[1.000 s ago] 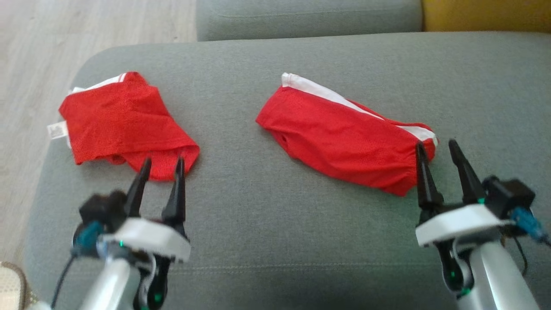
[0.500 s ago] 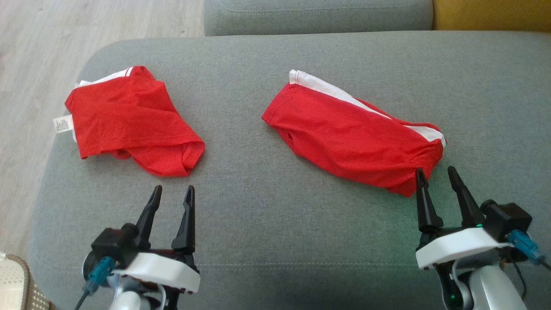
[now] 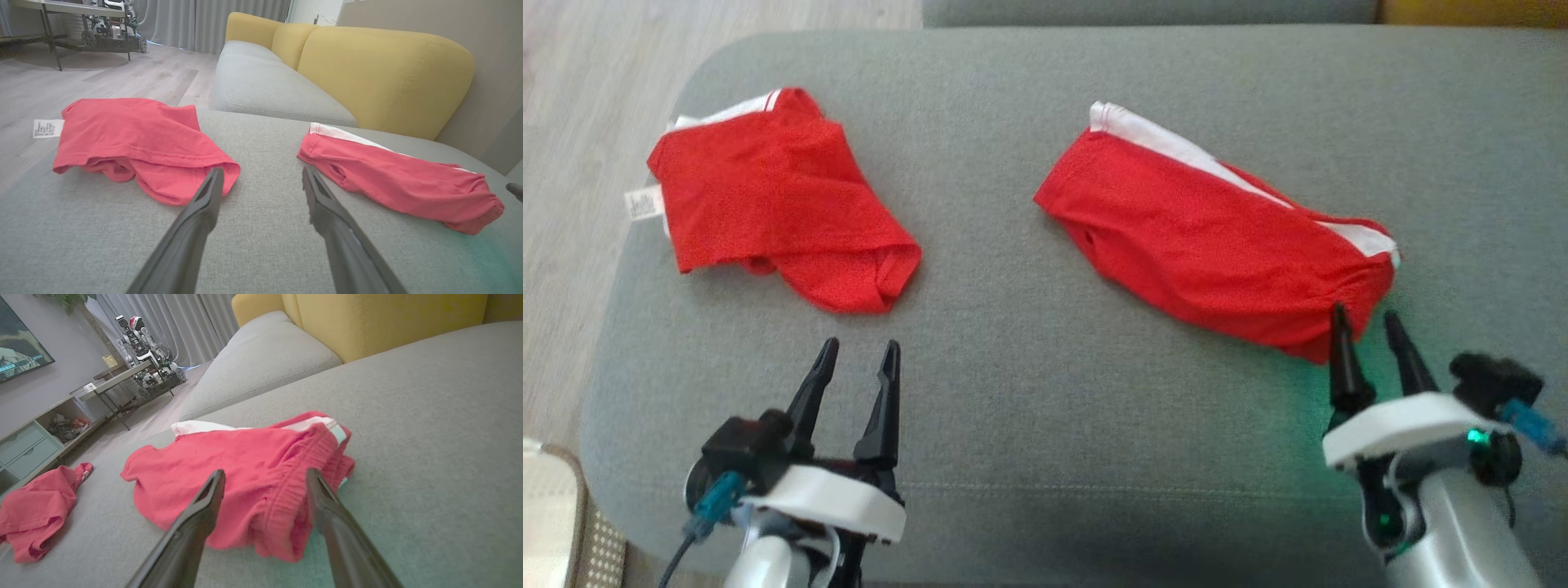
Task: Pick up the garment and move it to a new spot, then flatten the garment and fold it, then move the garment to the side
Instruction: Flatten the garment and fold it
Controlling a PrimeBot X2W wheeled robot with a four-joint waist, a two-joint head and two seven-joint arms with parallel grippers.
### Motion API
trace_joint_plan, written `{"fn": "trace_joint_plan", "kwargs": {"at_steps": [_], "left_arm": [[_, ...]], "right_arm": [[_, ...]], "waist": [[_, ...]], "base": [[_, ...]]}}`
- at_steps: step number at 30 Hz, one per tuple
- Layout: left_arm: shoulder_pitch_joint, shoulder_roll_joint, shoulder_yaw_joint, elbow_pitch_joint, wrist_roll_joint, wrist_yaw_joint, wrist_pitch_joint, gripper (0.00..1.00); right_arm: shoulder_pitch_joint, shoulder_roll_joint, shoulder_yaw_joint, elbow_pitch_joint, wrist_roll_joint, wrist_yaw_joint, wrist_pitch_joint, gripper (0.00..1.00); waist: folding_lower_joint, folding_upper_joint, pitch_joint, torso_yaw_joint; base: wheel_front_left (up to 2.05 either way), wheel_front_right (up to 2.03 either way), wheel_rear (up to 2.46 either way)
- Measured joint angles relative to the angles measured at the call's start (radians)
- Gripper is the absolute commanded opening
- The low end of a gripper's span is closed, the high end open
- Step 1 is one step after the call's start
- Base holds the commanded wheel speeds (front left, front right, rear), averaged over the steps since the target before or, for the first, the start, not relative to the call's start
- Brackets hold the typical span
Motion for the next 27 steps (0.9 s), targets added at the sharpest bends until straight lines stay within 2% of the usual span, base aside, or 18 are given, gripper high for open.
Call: {"fn": "trace_joint_plan", "kwargs": {"at_steps": [5,18,27], "left_arm": [[-0.038,-0.002,-0.019,0.004,-0.002,0.000,0.000,1.00],[-0.065,-0.004,-0.042,0.012,-0.014,0.001,0.000,1.00],[-0.091,-0.004,-0.058,0.014,-0.015,0.001,0.000,1.00]], "right_arm": [[-0.089,0.000,-0.055,0.075,0.005,0.000,0.000,1.00],[-0.197,0.000,-0.188,0.305,0.017,0.000,0.000,1.00],[-0.282,-0.006,-0.166,0.444,0.120,0.000,-0.011,1.00]], "waist": [[0.0000,0.0000,0.038,0.025],[0.0000,0.0000,0.096,0.064],[0.0000,0.0000,0.114,0.065]], "base": [[0.00,0.00,0.00],[0.00,0.00,0.00],[0.00,0.00,0.00]]}}
